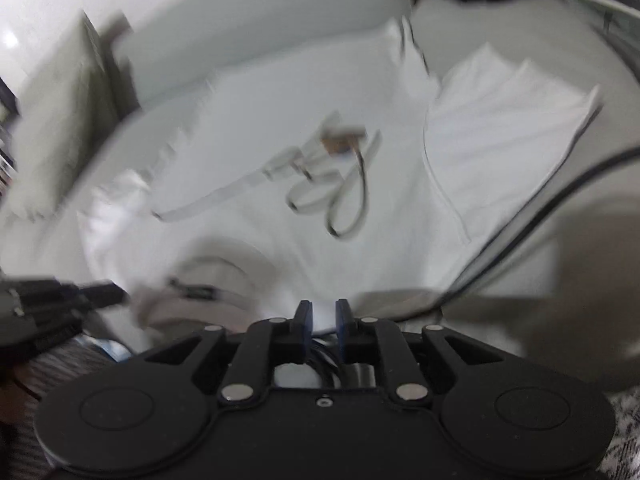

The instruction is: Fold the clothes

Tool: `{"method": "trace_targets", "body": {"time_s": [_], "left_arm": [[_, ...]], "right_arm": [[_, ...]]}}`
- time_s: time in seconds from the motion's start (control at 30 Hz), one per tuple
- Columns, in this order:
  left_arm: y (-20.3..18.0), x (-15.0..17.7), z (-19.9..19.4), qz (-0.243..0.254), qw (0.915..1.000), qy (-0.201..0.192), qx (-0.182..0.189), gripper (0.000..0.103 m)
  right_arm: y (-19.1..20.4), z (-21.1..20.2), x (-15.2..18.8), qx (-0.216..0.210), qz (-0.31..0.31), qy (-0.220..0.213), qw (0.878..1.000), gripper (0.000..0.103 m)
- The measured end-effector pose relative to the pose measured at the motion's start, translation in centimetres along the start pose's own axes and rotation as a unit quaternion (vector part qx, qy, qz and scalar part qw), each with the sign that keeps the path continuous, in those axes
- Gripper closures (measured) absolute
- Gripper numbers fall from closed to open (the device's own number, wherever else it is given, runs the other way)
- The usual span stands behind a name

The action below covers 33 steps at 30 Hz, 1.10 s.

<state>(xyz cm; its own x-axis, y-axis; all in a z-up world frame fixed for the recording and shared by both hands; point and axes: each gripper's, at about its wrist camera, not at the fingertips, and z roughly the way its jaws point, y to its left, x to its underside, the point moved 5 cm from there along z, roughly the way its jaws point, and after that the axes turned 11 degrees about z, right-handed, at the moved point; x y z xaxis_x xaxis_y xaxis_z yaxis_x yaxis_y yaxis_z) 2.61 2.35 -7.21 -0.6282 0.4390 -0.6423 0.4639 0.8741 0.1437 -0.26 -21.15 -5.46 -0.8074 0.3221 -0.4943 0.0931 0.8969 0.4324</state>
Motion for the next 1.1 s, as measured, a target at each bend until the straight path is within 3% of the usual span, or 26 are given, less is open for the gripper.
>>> {"method": "trace_targets", "body": {"time_s": [0.03,0.1,0.17,0.2,0.27,0.3,0.37,0.4,0.47,0.53,0.57,0.6,0.67,0.7,0.73,0.8,0.87,1.0,1.1], "left_arm": [[-0.2,-1.0,-0.3,0.001,0.9999,-0.01,-0.013,0.079],[-0.3,-2.9,-0.2,0.003,0.999,-0.021,-0.039,0.072],[-0.3,-4.1,1.1,0.003,0.9983,-0.022,-0.053,0.072],[-0.3,-4.4,1.9,0.002,0.9983,-0.026,-0.052,0.071],[0.0,-4.0,4.6,0.003,0.9983,-0.036,-0.047,0.071],[-0.1,-3.3,6.0,0.003,0.9985,-0.025,-0.049,0.073],[-0.4,-1.3,8.3,0.005,0.9983,0.034,-0.046,0.084],[-0.9,-0.9,8.0,0.023,0.998,0.034,-0.048,0.084],[-1.4,-0.6,5.9,0.035,0.9981,0.048,-0.016,0.091],[-1.4,0.0,3.5,0.026,0.9975,0.053,0.038,0.084],[-1.1,0.4,2.1,0.014,0.9977,0.035,0.056,0.075],[-0.8,0.7,0.7,0.004,0.9977,0.015,0.066,0.075],[-0.1,0.6,-1.0,0.003,0.9991,-0.026,0.034,0.074],[0.3,0.2,-1.1,-0.001,0.9991,-0.042,0.012,0.068],[0.7,-0.3,-1.1,-0.006,0.9984,-0.056,-0.011,0.065],[1.4,-1.6,0.5,-0.036,0.9973,-0.055,-0.032,0.062],[1.8,-2.9,2.8,-0.068,0.9958,-0.044,-0.043,0.062],[1.6,-2.8,6.1,-0.084,0.993,-0.043,-0.07,0.063],[2.0,-1.2,7.5,-0.115,0.992,-0.005,-0.05,0.066]], "right_arm": [[0.7,-0.6,-0.6,-0.015,-0.009,-0.019,1.0,0.07],[1.9,-0.5,-1.7,-0.033,-0.028,-0.043,0.998,0.07],[2.1,0.8,-2.6,-0.039,-0.026,-0.048,0.998,0.075],[2.1,1.7,-2.8,-0.044,-0.022,-0.049,0.998,0.083],[1.6,4.1,-3.0,-0.044,-0.022,-0.053,0.997,0.085],[1.4,5.3,-2.7,-0.03,-0.025,-0.043,0.998,0.085],[0.9,7.6,-1.8,0.004,-0.032,-0.016,0.999,0.085],[0.9,7.5,-1.2,0.011,-0.036,-0.01,0.999,0.085],[0.9,6.5,-0.1,0.019,-0.046,0.019,0.999,0.085],[0.3,4.2,0.5,-0.003,0.0,0.069,0.998,0.085],[-0.1,2.5,0.5,-0.025,0.024,0.076,0.996,0.085],[-0.6,0.7,0.1,-0.045,0.04,0.054,0.997,0.085],[-1.5,-2.7,-1.1,-0.077,0.067,-0.008,0.995,0.069],[-2.2,-3.6,-1.8,-0.083,0.083,-0.043,0.992,0.05],[-2.9,-4.4,-2.4,-0.087,0.1,-0.078,0.988,0.029],[-4.7,-5.2,-3.7,-0.082,0.139,-0.139,0.977,0.017],[-7.7,-4.3,-4.9,-0.057,0.201,-0.168,0.963,0.018],[-14.3,-3.0,-6.9,-0.026,0.341,-0.198,0.919,0.021],[-18.2,-2.7,-7.9,-0.022,0.403,-0.205,0.892,0.049]]}}
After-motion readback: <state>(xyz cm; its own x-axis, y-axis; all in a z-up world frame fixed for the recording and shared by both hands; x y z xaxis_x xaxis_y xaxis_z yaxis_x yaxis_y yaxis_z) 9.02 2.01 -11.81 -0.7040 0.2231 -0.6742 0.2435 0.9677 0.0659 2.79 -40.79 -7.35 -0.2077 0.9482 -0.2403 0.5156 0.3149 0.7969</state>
